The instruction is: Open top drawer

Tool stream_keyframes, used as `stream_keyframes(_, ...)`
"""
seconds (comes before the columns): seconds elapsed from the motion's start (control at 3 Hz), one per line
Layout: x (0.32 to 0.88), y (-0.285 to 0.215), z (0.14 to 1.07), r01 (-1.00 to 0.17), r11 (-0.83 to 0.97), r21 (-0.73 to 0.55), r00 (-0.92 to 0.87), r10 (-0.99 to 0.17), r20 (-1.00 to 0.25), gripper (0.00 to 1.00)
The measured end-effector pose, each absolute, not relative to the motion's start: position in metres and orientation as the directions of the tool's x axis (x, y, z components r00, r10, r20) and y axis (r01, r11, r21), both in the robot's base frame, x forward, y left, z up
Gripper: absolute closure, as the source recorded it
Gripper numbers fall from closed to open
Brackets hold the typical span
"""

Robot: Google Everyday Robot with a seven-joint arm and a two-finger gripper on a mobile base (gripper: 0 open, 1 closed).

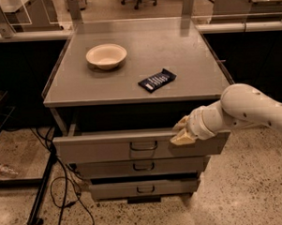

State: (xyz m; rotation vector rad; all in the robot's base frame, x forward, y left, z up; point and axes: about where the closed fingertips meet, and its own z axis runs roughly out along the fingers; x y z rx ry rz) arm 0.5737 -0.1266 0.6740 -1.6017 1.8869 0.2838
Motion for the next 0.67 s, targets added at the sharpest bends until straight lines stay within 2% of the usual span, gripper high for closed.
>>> stream_keyframes(0.67, 0.5737, -0.1265, 0.6739, -0.944, 0.234, -0.234, -0.053, -0.806, -0.590, 0.35)
